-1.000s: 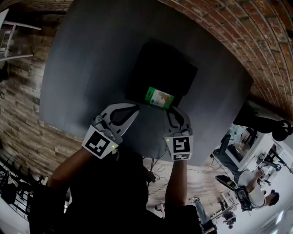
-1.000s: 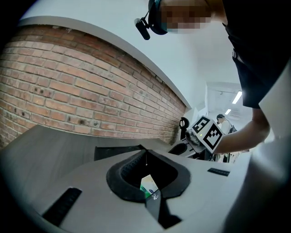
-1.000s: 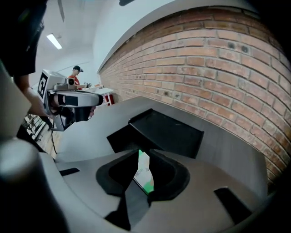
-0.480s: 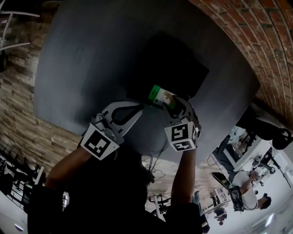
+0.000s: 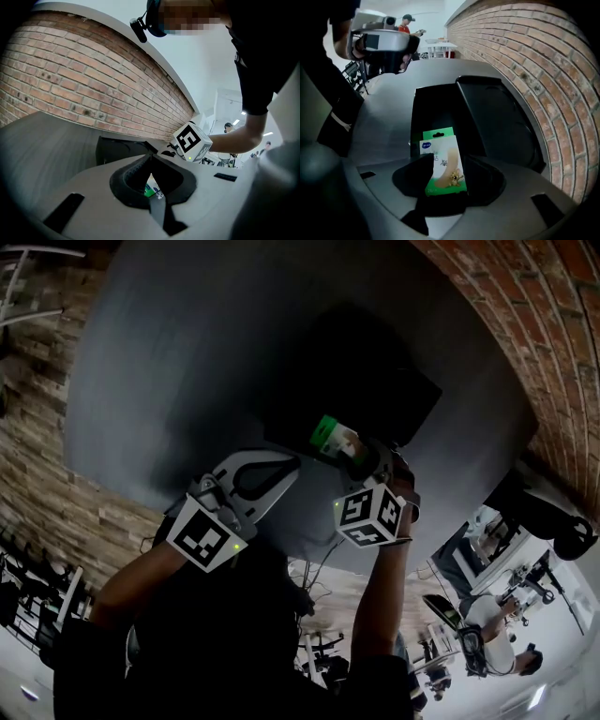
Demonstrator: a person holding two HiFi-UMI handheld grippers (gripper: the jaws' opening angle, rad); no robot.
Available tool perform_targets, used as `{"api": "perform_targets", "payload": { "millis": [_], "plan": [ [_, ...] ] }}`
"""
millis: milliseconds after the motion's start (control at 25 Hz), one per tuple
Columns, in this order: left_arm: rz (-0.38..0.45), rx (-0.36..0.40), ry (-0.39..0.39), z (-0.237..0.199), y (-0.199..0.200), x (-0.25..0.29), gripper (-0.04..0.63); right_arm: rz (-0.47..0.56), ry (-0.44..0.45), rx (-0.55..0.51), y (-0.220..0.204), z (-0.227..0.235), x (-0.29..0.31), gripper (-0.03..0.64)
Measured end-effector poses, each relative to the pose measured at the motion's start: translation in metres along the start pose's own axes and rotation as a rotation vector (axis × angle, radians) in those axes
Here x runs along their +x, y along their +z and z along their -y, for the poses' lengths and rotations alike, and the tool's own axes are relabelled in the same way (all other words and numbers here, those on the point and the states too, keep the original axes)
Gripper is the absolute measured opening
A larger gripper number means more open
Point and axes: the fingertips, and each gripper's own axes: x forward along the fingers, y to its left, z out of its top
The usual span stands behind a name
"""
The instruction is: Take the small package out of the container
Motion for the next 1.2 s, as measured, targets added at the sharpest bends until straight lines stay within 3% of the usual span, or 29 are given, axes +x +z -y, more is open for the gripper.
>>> {"api": "perform_targets", "payload": {
  "millis": [280, 760, 920, 1200],
  "plan": [
    [0.001, -0.012, 0.005, -0.003, -0.003, -0.002, 0.038, -0.098, 0.017, -0.116, -0.002, -0.003, 0.009, 0.230],
    [0.006, -0.024, 0.009, -0.004, -0.006, -0.003, 0.038, -0.119, 0.056, -0.136, -0.002, -0.005, 0.012, 0.230],
    [0.007, -0.021, 0.006, -0.004, -0.005, -0.003, 0.038, -0.084, 0.057, -0.018, -0.002, -0.004, 0.008, 0.235],
    [0.016, -0.032, -0.002, 0.000, -0.004, -0.001, 0.038, 0.027, 0.046, 0.344, 0.003, 0.002, -0.003, 0.258]
  ]
}}
